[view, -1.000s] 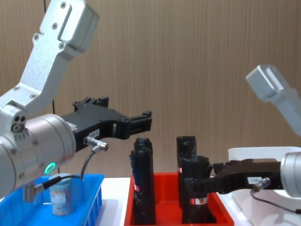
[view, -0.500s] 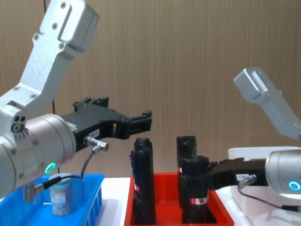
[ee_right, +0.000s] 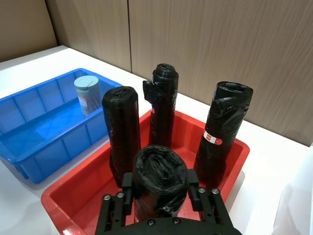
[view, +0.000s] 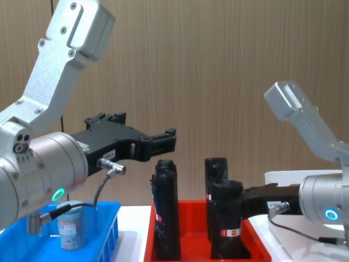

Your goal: Pick the cotton swabs from the blue box and place them into the white box.

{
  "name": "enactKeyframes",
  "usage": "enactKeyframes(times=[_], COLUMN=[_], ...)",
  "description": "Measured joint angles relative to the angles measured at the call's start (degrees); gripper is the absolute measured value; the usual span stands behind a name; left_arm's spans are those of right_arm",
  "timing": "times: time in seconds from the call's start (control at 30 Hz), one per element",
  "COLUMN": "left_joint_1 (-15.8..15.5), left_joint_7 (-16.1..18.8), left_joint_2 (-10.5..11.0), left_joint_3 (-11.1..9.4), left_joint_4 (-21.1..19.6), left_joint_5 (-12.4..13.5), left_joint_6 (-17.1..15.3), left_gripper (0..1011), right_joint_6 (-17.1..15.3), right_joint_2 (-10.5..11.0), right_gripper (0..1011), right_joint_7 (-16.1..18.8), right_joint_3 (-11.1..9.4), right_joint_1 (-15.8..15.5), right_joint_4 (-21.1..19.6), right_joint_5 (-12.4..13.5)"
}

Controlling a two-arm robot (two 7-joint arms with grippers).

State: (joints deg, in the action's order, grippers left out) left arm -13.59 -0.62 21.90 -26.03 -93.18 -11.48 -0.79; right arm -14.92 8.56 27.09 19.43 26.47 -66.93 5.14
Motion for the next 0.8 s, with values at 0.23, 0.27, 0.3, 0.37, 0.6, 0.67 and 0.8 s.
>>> enactKeyframes(times=[0.23, 0.27, 0.3, 0.37, 0.6, 0.67, 0.8], left_joint_1=[0.00, 0.00, 0.00, 0.00, 0.00, 0.00, 0.00], left_joint_7=[0.00, 0.00, 0.00, 0.00, 0.00, 0.00, 0.00], left_joint_2=[0.00, 0.00, 0.00, 0.00, 0.00, 0.00, 0.00], left_joint_3=[0.00, 0.00, 0.00, 0.00, 0.00, 0.00, 0.00], left_joint_4=[0.00, 0.00, 0.00, 0.00, 0.01, 0.00, 0.00], left_joint_5=[0.00, 0.00, 0.00, 0.00, 0.00, 0.00, 0.00], left_joint_6=[0.00, 0.00, 0.00, 0.00, 0.00, 0.00, 0.00], left_gripper=[1004, 1004, 1004, 1004, 1004, 1004, 1004], right_joint_6=[0.06, 0.06, 0.07, 0.08, 0.08, 0.06, -0.05], right_joint_2=[-0.06, -0.05, -0.03, 0.00, 0.28, 0.44, 0.74], right_gripper=[503, 503, 486, 473, 429, 416, 396], right_joint_7=[-0.29, -0.36, -0.42, -0.49, -0.94, -1.06, -1.36], right_joint_3=[0.15, 0.17, 0.20, 0.23, 0.28, 0.27, 0.13], right_joint_1=[0.03, 0.02, -0.02, -0.10, -0.65, -0.85, -1.13], right_joint_4=[-0.04, -0.11, -0.31, -0.56, -2.46, -3.42, -5.18], right_joint_5=[0.17, 0.20, 0.23, 0.25, 0.33, 0.35, 0.39])
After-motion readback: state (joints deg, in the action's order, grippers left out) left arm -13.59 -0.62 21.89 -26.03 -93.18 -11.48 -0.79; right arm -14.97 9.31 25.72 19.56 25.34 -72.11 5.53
